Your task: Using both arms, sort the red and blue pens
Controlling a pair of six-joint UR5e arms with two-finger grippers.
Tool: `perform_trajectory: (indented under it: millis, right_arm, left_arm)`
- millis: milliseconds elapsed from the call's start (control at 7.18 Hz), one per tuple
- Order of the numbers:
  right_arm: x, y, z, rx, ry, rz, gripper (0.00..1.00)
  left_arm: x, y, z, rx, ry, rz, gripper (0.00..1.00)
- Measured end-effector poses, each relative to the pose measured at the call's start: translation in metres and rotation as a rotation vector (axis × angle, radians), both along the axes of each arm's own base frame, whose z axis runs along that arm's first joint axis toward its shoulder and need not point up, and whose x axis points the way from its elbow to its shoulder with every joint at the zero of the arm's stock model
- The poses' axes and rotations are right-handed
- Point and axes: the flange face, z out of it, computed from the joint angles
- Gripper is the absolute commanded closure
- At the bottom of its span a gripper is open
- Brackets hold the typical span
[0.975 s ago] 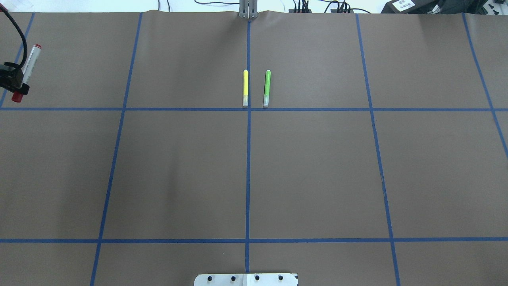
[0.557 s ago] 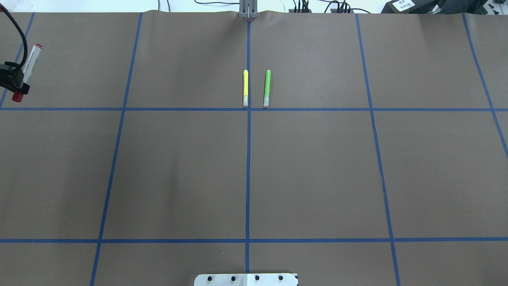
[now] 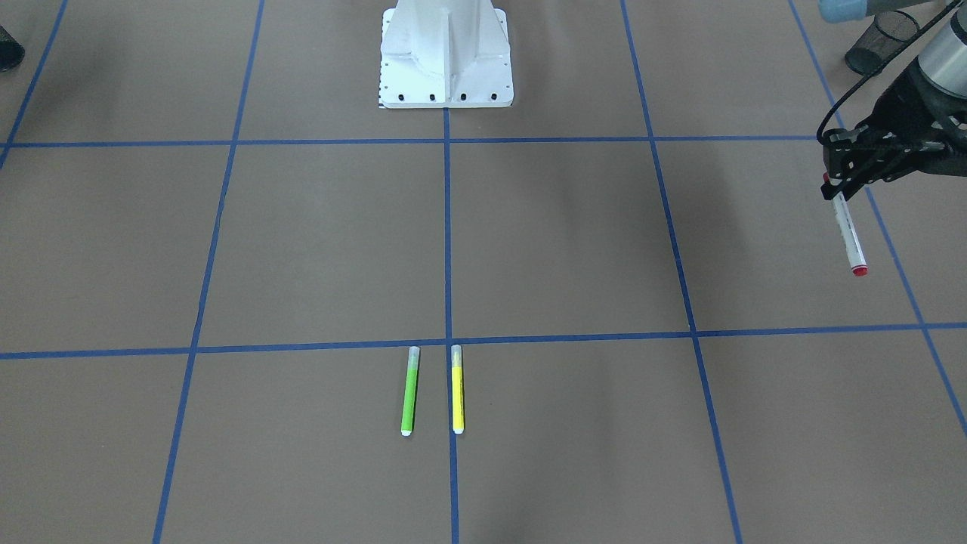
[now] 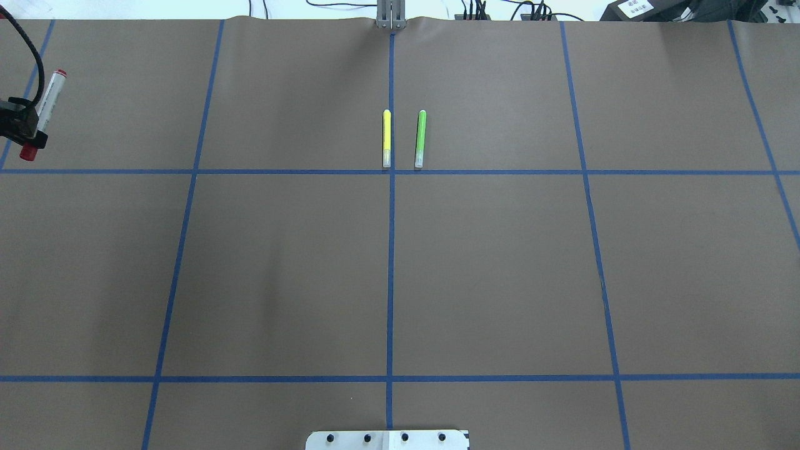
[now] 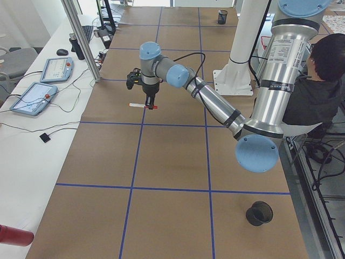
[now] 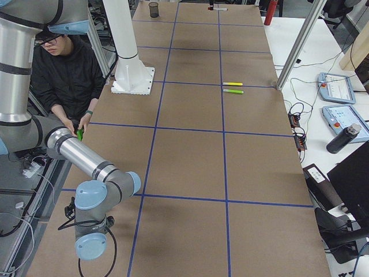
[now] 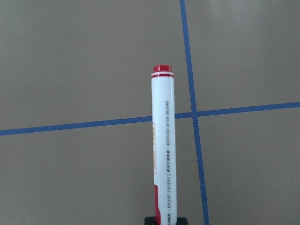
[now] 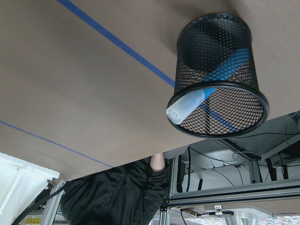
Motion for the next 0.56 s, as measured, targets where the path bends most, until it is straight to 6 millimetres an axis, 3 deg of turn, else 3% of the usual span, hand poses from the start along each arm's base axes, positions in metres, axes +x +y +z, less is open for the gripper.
perform_trajectory:
  millis: [279,557]
  right_arm:
    - [0.033,-0.055,-0.014,0.097,0.129,0.008,0.01]
    - [0.065,-0.122,-0.030,0.281,0.315,0.040,0.01]
  left_arm:
    - [-0.001,0.001,0.007,-0.015,-0.006,-0.001,1.00]
    - [-0.013,0.014,0.036,-0.059,-0.027,-0.005,1.00]
